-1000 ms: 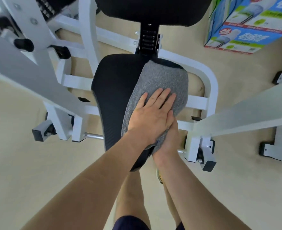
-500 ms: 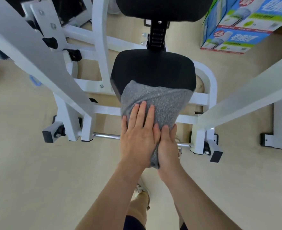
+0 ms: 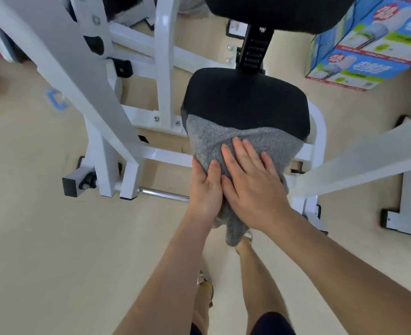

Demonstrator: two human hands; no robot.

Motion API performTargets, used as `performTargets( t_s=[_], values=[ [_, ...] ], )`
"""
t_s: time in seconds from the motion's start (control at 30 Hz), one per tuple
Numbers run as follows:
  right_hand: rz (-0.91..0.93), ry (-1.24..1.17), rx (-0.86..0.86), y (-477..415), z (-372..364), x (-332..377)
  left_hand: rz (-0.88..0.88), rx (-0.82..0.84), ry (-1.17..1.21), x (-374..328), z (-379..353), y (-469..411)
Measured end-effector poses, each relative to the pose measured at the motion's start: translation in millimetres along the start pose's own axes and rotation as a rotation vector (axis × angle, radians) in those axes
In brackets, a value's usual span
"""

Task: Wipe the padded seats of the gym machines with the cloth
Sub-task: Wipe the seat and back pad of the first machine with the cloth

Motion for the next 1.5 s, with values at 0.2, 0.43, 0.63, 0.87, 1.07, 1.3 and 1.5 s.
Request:
performTargets(
  t_s=[0.2, 0.43, 0.63, 0.87, 1.07, 1.3, 1.5],
  values=[
    [0.117, -0.028, 0.035, -65, 9, 4, 0.137, -0.083, 0.007, -24, 8, -59],
    [0.191, -0.041, 0.035, -150, 12, -3, 0.16, -0.213, 0.017, -58, 10, -120],
    [0.16, -0.062, -0.047, -188, 16, 2, 0.204, -0.31, -0.161, -76, 18, -162],
    [0.387, -0.057, -0.13, -152, 18, -11, -0.135, -0.381, -0.227, -44, 3, -91],
    [0.415, -0.019, -0.055, -213, 16, -3, 0.029, -0.302, -0.17, -69, 16, -148],
    [0.294, 0.01, 0.016, -280, 21, 9, 0.273, -0.23, -0.101, -82, 35, -210],
    [0.055, -0.121, 0.057, -309, 28, -7, 0.211, -0.151, -0.284, -86, 26, -224]
  ],
)
Point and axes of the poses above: each hand's wrist, its own y-axis away from the middle knuckle, its own z-axis out of the back of the hand, x = y × z, the point moved 1 cm from there along -y, towards the middle knuckle, and after that the axes turned 1 degree about y, right-handed, at the moved point
